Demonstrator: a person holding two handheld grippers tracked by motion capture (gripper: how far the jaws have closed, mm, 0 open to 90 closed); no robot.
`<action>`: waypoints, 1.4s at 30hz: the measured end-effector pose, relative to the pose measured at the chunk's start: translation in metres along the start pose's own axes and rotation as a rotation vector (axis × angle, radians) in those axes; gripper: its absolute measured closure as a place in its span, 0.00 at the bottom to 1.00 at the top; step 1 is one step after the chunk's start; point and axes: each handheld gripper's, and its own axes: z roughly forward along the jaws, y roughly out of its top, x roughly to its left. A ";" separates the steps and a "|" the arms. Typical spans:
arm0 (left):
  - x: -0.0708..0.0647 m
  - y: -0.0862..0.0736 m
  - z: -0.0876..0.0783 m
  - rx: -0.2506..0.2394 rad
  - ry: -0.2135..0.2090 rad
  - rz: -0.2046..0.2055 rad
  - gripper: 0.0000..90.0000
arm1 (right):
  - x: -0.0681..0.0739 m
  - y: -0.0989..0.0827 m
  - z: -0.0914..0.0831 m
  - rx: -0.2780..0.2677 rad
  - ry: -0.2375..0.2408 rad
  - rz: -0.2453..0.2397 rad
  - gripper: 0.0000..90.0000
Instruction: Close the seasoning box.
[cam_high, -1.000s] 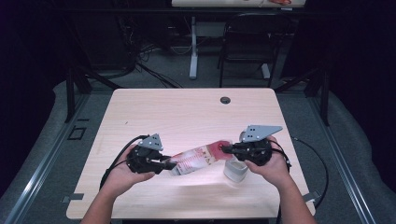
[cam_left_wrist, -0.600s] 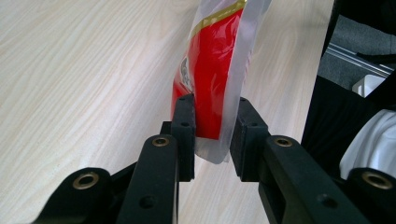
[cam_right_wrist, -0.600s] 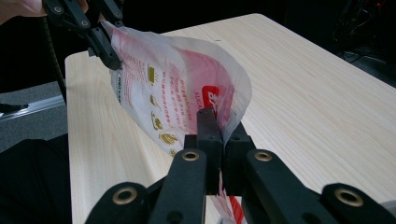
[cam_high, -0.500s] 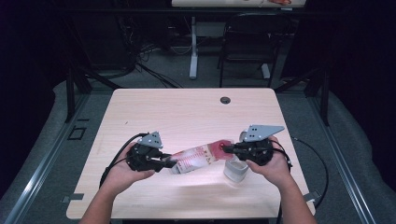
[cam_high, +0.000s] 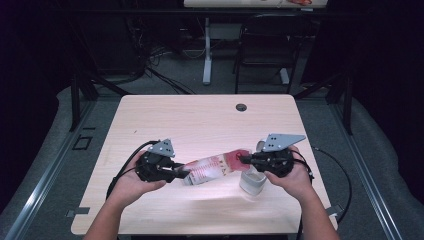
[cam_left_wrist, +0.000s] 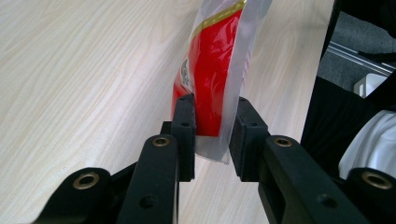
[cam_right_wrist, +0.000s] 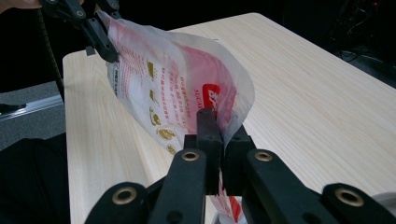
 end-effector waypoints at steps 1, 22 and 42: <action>0.000 0.001 0.000 0.000 0.001 0.002 0.82 | 0.000 0.000 0.000 0.001 0.002 0.001 0.98; -0.002 0.017 -0.009 -0.001 0.011 0.024 0.83 | -0.006 -0.005 -0.006 0.002 0.001 0.017 0.98; -0.002 0.028 -0.013 -0.001 0.012 0.033 0.83 | -0.010 -0.008 -0.008 -0.004 0.002 0.038 0.98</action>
